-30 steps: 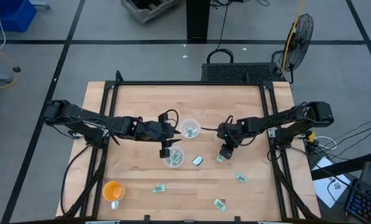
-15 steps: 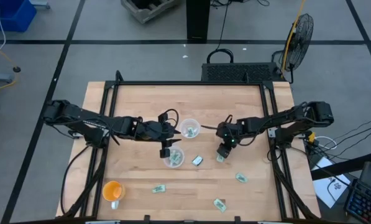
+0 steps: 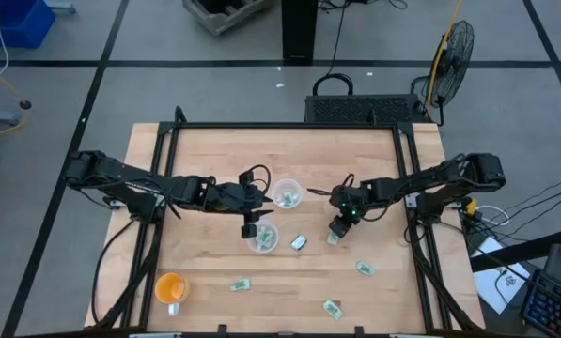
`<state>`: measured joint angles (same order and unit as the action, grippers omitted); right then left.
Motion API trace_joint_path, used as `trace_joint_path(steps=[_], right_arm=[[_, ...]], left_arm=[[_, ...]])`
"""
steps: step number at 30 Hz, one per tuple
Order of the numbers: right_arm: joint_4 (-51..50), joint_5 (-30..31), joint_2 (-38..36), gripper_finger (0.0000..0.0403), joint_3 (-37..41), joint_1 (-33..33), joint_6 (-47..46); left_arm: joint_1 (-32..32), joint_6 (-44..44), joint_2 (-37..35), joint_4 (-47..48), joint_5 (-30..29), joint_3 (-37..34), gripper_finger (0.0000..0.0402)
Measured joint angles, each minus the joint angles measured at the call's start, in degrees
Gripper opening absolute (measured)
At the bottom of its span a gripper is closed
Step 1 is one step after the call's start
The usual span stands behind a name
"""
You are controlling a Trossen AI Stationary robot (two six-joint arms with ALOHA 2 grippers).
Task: Pick and place Stevia / Truvia into bins
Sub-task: Put the stevia packet into the top transparent container
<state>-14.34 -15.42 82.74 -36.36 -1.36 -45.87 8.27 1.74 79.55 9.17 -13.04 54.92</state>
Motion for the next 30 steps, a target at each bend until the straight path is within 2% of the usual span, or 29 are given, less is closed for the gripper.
trace_joint_path(steps=[8, 15, 18, 30], right_arm=[[-0.45, 0.08, 0.02, 0.0100, 0.00, 0.01, 0.02], [-0.89, 0.23, 0.13, 0.0038, 0.00, -0.01, 0.04], [-0.88, -1.76, 0.13, 0.0008, 0.02, -0.01, 0.78], [-0.48, -2.91, 0.13, 0.0001, 0.02, -0.08, 5.96]], left_arm=[[0.00, 0.00, 0.00, 0.10, 0.01, 0.00, 0.0141], [0.00, 0.00, 0.00, 0.10, 0.00, 0.00, 0.0141], [0.00, -0.02, 0.00, 0.10, 0.01, 0.00, 0.0141], [0.00, -0.02, 0.00, 0.20, -0.02, 0.00, 0.0141]])
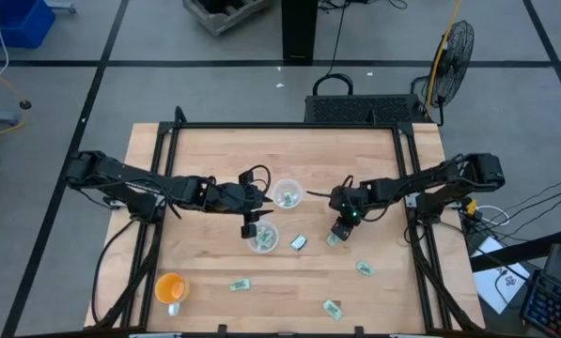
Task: Pick and place Stevia / Truvia into bins
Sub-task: Put the stevia packet into the top transparent container
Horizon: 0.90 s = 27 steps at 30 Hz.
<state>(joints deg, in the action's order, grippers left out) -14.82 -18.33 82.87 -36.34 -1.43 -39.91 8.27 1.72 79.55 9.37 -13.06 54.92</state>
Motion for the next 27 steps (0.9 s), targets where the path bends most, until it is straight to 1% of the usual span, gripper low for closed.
trace_joint_path(steps=[4, 7, 10, 12, 15, 16, 18, 20, 22, 24, 27], right_arm=[[1.08, -0.04, 0.00, 0.0002, 0.00, -1.12, 4.29], [3.76, -0.24, -0.11, 0.0001, 0.00, -2.21, 8.59], [7.86, -2.69, -0.81, 0.0001, 0.00, -3.52, 15.99], [11.56, -3.15, -1.32, 0.0001, 0.00, -4.18, 21.74], [21.23, -2.78, -1.68, 0.0001, 0.02, -5.17, 30.69], [25.31, -2.73, -1.68, 0.0001, 0.02, -5.48, 32.73], [34.49, -2.52, -1.62, 0.0001, 0.02, -6.10, 33.98], [42.84, -0.61, -1.24, 0.0001, -0.04, -6.27, 32.57], [47.08, 2.09, -1.21, 0.0001, -0.02, -6.27, 30.14], [49.08, 5.31, -1.18, 0.0001, -0.02, -6.27, 29.71], [48.88, 12.05, -1.16, 0.0000, -0.02, -5.99, 28.94]], left_arm=[[0.00, -0.63, 0.00, 0.03, -0.02, 0.00, 0.0141], [0.00, -1.31, 0.00, 0.02, -0.04, 0.00, 0.0141], [0.00, -1.47, 0.00, 0.02, -0.04, 0.00, 0.0141], [0.00, -1.46, 0.00, 0.02, -0.07, 0.00, 0.0141], [0.00, -1.49, 0.00, -0.01, -0.07, 0.00, 0.0141], [0.00, -1.49, 0.00, -0.01, -0.08, 0.00, 0.0141], [0.00, -1.49, 0.00, -0.02, -0.18, 0.00, 0.0141], [0.00, -1.51, 0.00, -0.01, -0.55, 0.00, 0.0141], [0.00, -1.51, 0.00, -0.07, -0.55, 0.00, 0.0141], [0.00, -1.41, 0.01, -0.41, -0.55, 0.00, 0.0141], [0.00, -1.38, 0.01, -0.53, -0.55, 0.00, 0.0141]])
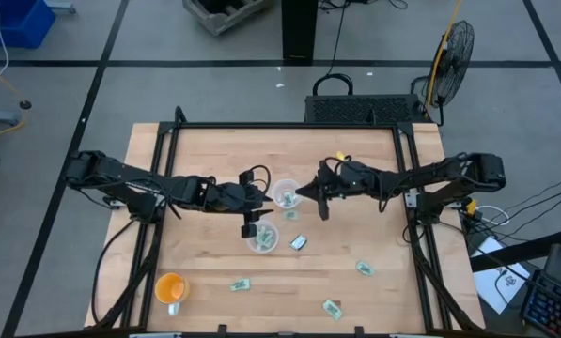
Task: Pick and place Stevia / Truvia into bins
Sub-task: Put the stevia packet into the top transparent container
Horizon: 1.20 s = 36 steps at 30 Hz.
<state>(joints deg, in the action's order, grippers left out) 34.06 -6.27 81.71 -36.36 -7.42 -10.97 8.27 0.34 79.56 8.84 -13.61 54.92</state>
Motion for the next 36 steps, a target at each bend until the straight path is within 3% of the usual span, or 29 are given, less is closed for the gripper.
trace_joint_path(steps=[3, 8, 16, 23, 28, 36], right_arm=[[-1.31, -0.35, 0.02, 0.0000, 0.00, -0.33, -0.74], [-4.38, -7.90, 0.04, 0.0001, 0.00, 0.96, 3.96], [-11.19, -7.08, 0.07, 0.0048, 0.11, 5.27, 10.51], [0.90, -6.79, 0.07, 0.0111, 6.17, 9.52, 14.58], [4.32, 0.11, 0.07, 0.0149, 10.14, 11.37, 11.58], [9.78, 0.41, 4.75, 0.0161, 10.62, 12.55, 4.56]], left_arm=[[0.00, 0.13, 0.01, -0.02, 0.00, 0.00, 0.0141], [0.00, 0.13, 0.01, -0.07, 0.00, 0.00, 0.0141], [0.00, 0.13, 0.01, -0.11, 0.00, 0.00, 0.0141], [0.00, 0.13, 0.01, -0.13, 0.02, 0.00, 0.0141], [0.00, 0.13, 0.01, -0.15, 0.02, 0.00, 0.0141], [0.02, 0.13, 0.01, -0.15, 0.02, 0.00, 0.0141]])
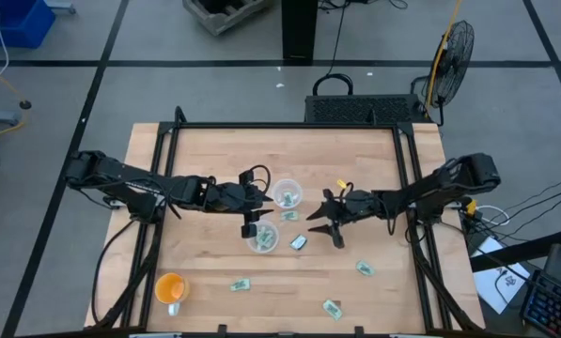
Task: Pick and place Stevia / Truvia into bins
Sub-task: Put the stevia packet into the top transparent container
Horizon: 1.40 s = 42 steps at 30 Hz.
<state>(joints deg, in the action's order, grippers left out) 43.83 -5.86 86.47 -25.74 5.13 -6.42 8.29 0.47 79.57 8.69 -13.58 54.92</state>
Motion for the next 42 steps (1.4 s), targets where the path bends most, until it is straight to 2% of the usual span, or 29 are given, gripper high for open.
trace_joint_path(steps=[10, 17, 22, 31, 42], right_arm=[[1.79, 7.49, 13.11, 0.0160, -5.52, 0.21, -1.90], [1.30, 9.63, 20.01, 0.0161, -9.93, 0.04, 1.01], [1.15, 15.00, 20.95, 0.0162, -11.22, -0.37, 1.76], [-4.46, 14.76, 20.74, 0.0162, -11.37, -1.53, 1.09], [-4.51, 14.66, 20.77, 0.0143, -11.32, -1.73, 1.09]], left_arm=[[0.00, 0.00, 0.00, -0.42, 0.00, 0.00, 0.0141], [0.00, 0.00, 0.00, -1.64, 0.02, 0.00, 0.0141], [0.00, -0.01, 0.00, -2.54, 0.03, 0.00, 0.0141], [0.00, -0.01, 0.00, -3.04, 0.02, 0.00, 0.0141], [0.00, -0.02, 0.00, -3.02, 0.02, 0.00, 0.0141]])
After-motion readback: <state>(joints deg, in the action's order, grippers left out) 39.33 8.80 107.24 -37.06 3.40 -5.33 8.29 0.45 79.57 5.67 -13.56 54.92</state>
